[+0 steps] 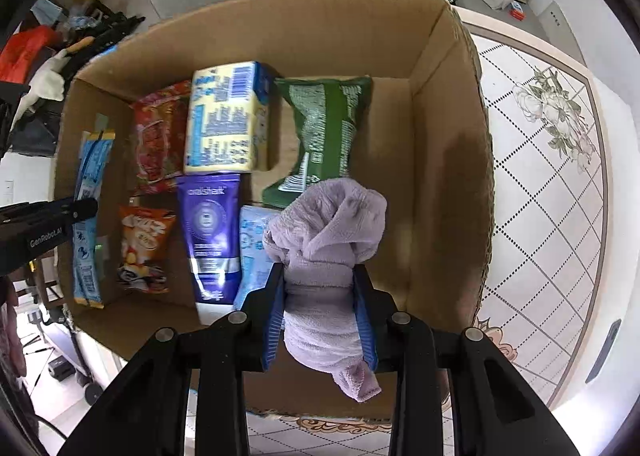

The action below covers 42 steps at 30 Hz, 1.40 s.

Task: Organize soft objects
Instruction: 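Carry the stick snack and lilac cloth into the box and open both tools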

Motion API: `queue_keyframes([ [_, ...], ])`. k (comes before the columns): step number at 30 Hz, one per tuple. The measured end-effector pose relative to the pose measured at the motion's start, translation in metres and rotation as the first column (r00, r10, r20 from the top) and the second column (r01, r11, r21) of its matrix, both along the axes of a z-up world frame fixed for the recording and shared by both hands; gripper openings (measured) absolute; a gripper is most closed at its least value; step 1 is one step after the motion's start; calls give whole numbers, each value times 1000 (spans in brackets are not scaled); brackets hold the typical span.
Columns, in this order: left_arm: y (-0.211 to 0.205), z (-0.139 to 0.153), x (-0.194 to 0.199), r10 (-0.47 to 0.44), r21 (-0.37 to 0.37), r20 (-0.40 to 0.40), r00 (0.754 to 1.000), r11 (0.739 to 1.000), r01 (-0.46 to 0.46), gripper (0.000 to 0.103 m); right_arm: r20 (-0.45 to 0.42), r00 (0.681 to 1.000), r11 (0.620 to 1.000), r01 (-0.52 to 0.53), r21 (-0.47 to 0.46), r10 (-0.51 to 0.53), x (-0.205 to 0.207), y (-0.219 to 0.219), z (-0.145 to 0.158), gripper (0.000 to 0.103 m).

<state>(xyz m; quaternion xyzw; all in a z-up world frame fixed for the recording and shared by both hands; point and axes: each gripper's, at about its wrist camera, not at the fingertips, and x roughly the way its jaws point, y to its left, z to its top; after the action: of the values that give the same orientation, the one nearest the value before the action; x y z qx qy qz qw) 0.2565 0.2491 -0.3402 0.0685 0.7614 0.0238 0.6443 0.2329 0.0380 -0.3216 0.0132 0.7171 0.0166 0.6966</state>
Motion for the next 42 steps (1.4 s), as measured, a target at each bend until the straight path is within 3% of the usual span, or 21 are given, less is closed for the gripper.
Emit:
queue_keyframes([
  [4, 1, 6, 1, 19, -16, 10, 1000, 1000, -19, 27, -1, 1000, 1000, 17, -13, -17, -3, -10, 0, 42],
  [7, 1, 16, 2, 48, -38, 22, 999, 998, -47, 33, -8, 999, 999, 39, 12, -39, -3, -14, 3, 55],
  [12, 1, 36, -3, 88, -87, 73, 994, 993, -81, 57, 1, 999, 998, 47, 34, -47, -3, -16, 11, 65],
  [16, 0, 50, -15, 108, -112, 124, 986, 989, -94, 88, 17, 999, 998, 50, 45, -51, -7, -13, 20, 71],
  [19, -3, 61, -28, 130, -134, 157, 979, 985, -109, 96, 29, 998, 998, 46, 45, -47, -12, -12, 26, 77],
  [25, -13, 75, -60, 156, -189, 217, 964, 975, -115, 97, 55, 998, 999, 32, 38, -34, -28, -9, 34, 96],
  [34, -25, 94, -98, 168, -189, 303, 938, 975, -114, 100, 143, 990, 999, 5, -32, -1, -56, -7, 58, 97],
  [42, -26, 117, -110, 163, -196, 358, 919, 976, -97, 100, 171, 985, 999, 30, -9, -28, -75, -12, 74, 97],
])
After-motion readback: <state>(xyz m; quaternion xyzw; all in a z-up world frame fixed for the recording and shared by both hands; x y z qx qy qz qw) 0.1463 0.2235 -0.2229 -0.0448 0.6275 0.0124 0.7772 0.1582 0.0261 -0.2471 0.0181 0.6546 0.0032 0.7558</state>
